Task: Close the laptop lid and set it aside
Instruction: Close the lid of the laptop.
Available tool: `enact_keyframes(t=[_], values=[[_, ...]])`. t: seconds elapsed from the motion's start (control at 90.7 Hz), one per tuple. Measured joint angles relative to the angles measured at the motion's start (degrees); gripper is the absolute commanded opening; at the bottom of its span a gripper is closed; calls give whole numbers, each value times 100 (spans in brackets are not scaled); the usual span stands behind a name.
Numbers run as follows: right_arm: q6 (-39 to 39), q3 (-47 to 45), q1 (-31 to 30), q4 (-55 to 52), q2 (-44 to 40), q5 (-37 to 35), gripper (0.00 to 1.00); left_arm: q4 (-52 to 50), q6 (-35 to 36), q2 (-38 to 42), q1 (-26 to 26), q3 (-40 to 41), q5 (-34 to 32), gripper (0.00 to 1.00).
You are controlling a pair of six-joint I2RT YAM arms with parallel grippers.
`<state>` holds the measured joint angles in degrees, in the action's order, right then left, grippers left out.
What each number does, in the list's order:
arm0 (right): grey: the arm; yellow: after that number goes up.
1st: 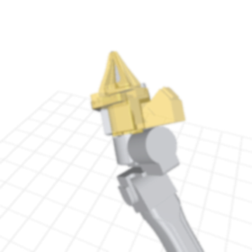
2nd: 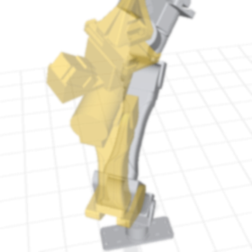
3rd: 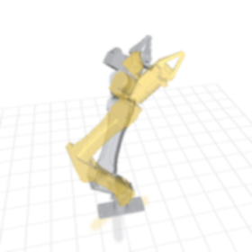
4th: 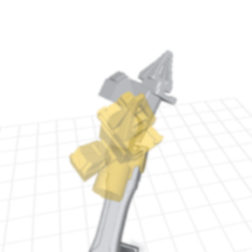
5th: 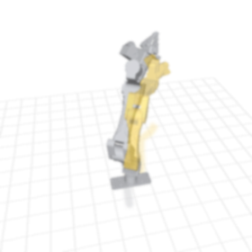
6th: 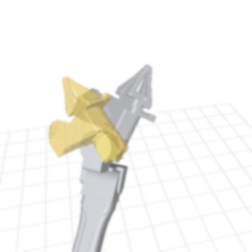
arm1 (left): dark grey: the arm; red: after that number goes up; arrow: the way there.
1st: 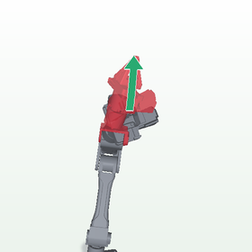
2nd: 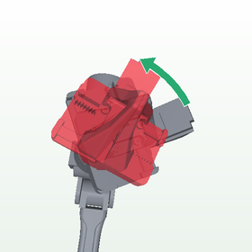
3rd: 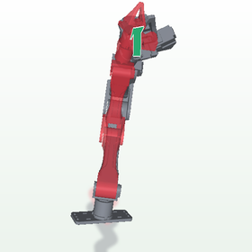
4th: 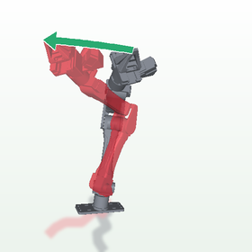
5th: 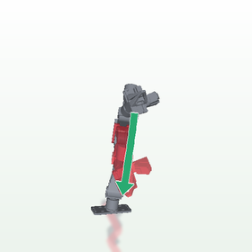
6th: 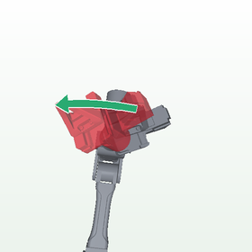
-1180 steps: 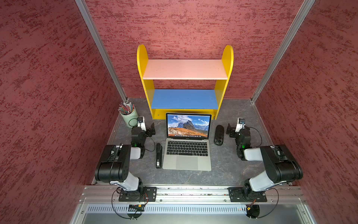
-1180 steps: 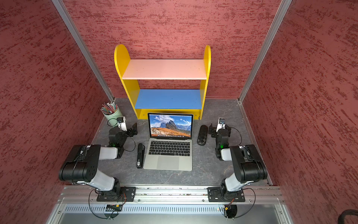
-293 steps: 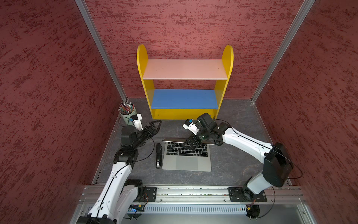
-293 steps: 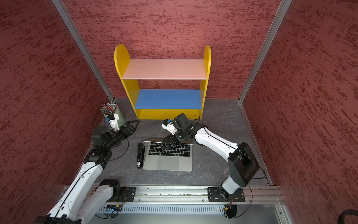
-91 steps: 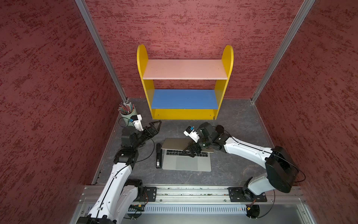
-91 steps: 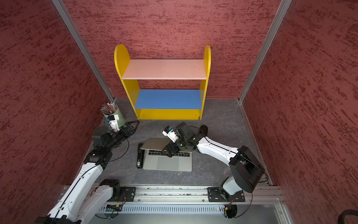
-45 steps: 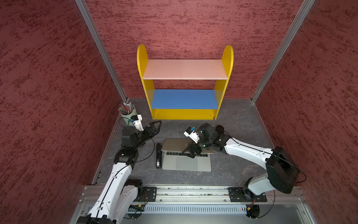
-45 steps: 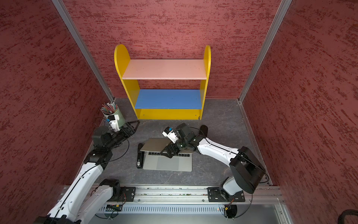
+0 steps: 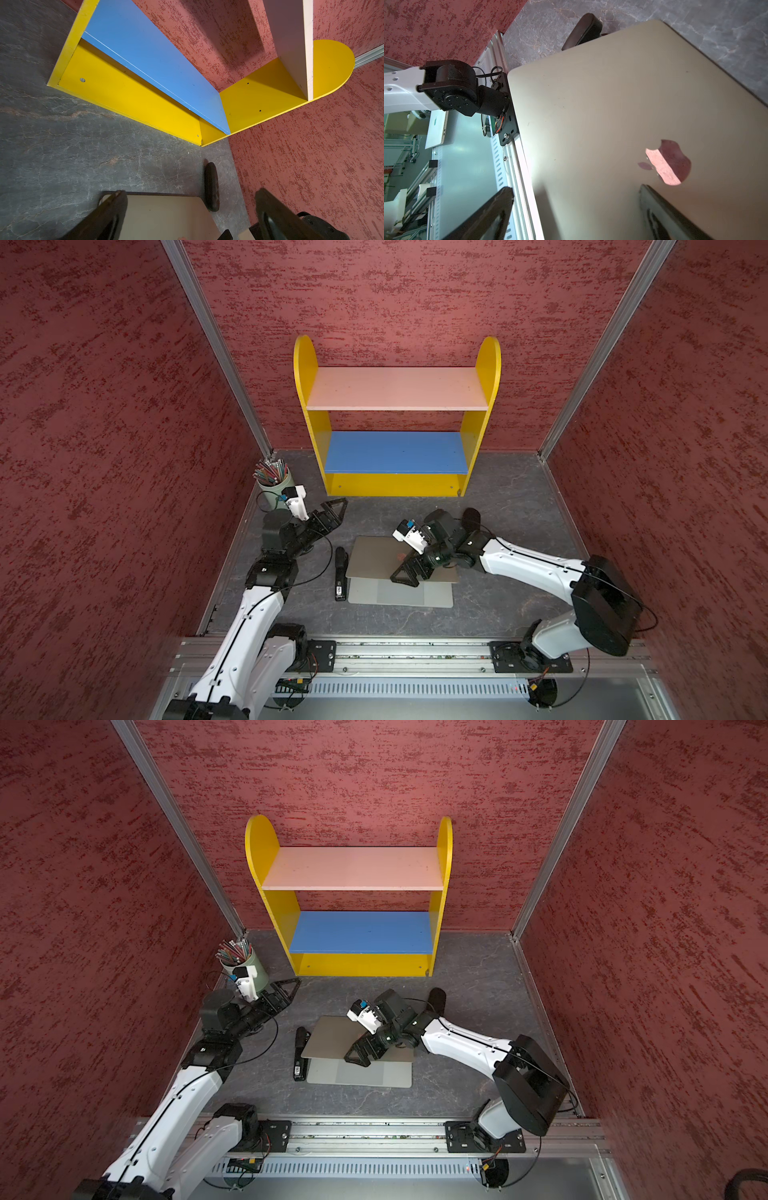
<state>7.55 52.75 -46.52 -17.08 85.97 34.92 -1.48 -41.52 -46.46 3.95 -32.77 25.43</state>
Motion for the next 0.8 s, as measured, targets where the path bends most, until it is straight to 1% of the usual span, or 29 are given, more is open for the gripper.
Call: enact_keyframes(t=[0.804], values=[[127,-149,-35,11,42,-22,98,4,0,0,26,0,-4,100]])
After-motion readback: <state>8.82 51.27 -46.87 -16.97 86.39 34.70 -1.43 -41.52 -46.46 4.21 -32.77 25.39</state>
